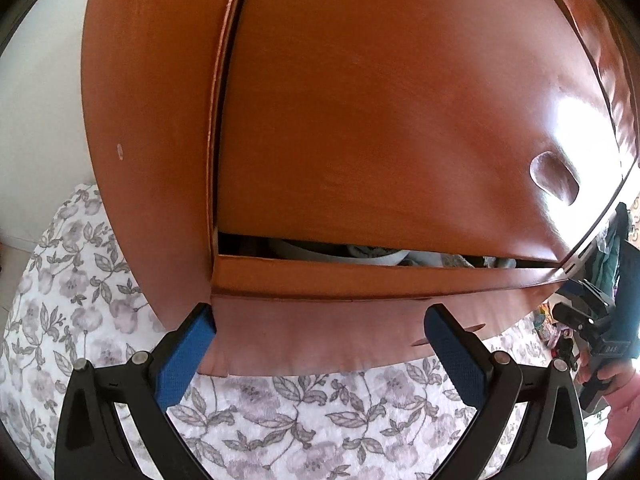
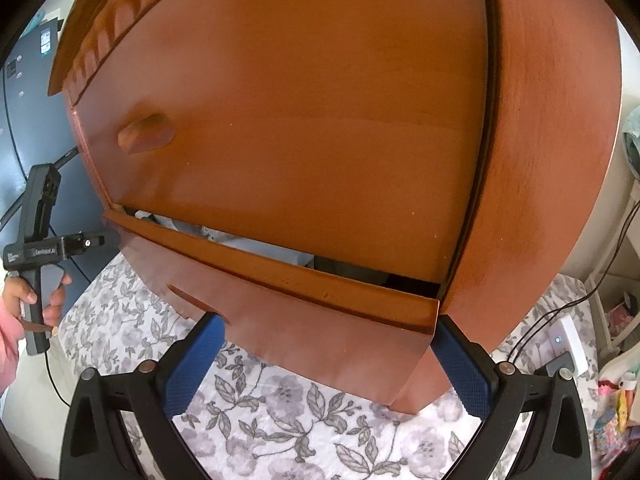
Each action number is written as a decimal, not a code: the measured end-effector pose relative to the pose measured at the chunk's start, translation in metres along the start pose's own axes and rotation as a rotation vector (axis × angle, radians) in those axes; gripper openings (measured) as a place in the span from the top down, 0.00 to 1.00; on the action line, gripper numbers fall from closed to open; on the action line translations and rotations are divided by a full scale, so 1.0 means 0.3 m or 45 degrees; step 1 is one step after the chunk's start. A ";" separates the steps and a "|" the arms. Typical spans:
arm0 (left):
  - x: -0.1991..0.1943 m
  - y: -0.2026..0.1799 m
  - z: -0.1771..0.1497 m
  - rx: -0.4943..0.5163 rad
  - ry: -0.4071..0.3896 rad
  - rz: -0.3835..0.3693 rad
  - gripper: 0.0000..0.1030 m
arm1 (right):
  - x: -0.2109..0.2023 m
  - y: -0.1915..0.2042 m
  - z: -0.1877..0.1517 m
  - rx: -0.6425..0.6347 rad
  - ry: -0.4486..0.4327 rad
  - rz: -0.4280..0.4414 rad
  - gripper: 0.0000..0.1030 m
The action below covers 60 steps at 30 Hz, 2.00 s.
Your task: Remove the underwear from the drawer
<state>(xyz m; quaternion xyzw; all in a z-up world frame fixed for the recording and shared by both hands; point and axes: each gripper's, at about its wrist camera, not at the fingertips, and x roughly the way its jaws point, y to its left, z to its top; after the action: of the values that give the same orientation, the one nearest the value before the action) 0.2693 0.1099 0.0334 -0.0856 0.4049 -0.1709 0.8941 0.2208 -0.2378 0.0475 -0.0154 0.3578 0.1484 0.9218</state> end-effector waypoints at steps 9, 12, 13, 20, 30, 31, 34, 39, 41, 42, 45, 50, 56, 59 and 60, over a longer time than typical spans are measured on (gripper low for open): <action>0.011 -0.013 0.002 0.008 0.015 0.023 0.00 | 0.006 0.017 0.001 -0.031 0.017 -0.021 0.00; 0.010 -0.022 -0.005 0.035 0.017 0.033 0.00 | 0.009 0.025 0.002 -0.040 0.032 -0.039 0.00; 0.007 -0.023 -0.009 0.041 0.018 0.032 0.00 | 0.010 0.028 0.002 -0.042 0.034 -0.040 0.00; -0.025 -0.028 -0.045 0.056 0.027 0.021 0.00 | -0.020 0.038 -0.023 -0.045 0.046 -0.022 0.00; -0.093 -0.058 -0.135 0.106 0.026 0.036 0.00 | -0.105 0.077 -0.108 -0.094 0.050 0.014 0.00; -0.100 -0.063 -0.145 0.118 0.028 0.042 0.00 | -0.111 0.081 -0.114 -0.099 0.052 0.016 0.00; -0.113 -0.069 -0.165 0.131 0.031 0.048 0.00 | -0.131 0.088 -0.137 -0.100 0.052 0.027 0.00; -0.158 -0.061 -0.210 0.136 0.035 0.034 0.00 | -0.172 0.107 -0.175 -0.119 0.053 0.038 0.00; -0.186 -0.070 -0.241 0.148 0.038 0.032 0.00 | -0.191 0.115 -0.195 -0.127 0.051 0.044 0.00; -0.198 -0.076 -0.250 0.153 0.041 0.034 0.00 | -0.200 0.120 -0.205 -0.132 0.052 0.046 0.00; -0.216 -0.083 -0.276 0.176 0.052 0.039 0.00 | -0.222 0.133 -0.226 -0.134 0.056 0.052 0.00; -0.260 -0.092 -0.319 0.190 0.057 0.027 0.00 | -0.264 0.145 -0.269 -0.135 0.056 0.075 0.00; -0.286 -0.092 -0.365 0.197 0.062 0.019 0.00 | -0.306 0.163 -0.309 -0.146 0.062 0.083 0.00; -0.299 -0.102 -0.373 0.206 0.066 0.023 0.00 | -0.320 0.167 -0.329 -0.146 0.061 0.086 0.00; -0.301 -0.103 -0.374 0.205 0.068 0.023 0.00 | -0.326 0.170 -0.334 -0.148 0.062 0.089 0.00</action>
<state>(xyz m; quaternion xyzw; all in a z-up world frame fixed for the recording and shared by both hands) 0.1222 0.1135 0.0313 -0.0053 0.4144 -0.1969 0.8885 0.0722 -0.2284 0.0420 -0.0601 0.3712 0.2005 0.9046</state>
